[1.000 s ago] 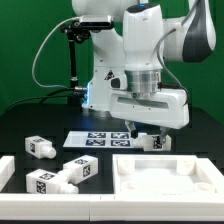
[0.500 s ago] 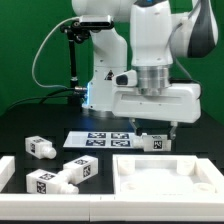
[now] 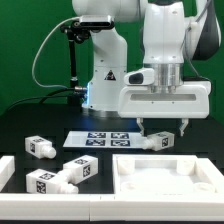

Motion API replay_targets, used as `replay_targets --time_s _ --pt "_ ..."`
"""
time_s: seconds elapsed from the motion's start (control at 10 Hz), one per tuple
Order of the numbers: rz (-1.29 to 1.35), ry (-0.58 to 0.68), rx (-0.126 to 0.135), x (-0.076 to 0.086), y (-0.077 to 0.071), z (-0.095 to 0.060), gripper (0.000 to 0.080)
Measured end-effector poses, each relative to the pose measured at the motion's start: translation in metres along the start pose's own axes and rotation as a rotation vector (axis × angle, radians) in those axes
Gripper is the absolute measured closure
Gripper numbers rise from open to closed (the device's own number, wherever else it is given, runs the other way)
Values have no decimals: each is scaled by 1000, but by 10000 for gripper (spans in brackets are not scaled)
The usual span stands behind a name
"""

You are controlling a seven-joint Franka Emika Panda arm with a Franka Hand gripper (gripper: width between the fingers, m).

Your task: Assemble one leg

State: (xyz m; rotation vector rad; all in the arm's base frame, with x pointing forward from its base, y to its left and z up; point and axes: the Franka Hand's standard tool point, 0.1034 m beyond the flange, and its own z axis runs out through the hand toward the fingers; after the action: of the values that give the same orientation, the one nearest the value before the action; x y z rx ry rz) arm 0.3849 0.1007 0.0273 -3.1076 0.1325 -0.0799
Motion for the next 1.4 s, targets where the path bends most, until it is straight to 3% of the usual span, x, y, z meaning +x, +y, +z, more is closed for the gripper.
replay_targets --time_s 0.3,0.4,0.5,0.7,0.9,1.1,1.2,1.4 --pt "-248 7 4 1 -13 -11 151" --pt "-363 35 -14 10 6 -11 151" --pt "-517 104 -70 27 38 -6 151" --pt "-453 107 -55 26 38 -3 151" --pt "-195 114 -51 16 36 -3 151" --pt "94 55 -17 11 27 4 151" --pt "106 49 -2 18 21 2 151" --pt "100 56 -10 16 24 3 151"
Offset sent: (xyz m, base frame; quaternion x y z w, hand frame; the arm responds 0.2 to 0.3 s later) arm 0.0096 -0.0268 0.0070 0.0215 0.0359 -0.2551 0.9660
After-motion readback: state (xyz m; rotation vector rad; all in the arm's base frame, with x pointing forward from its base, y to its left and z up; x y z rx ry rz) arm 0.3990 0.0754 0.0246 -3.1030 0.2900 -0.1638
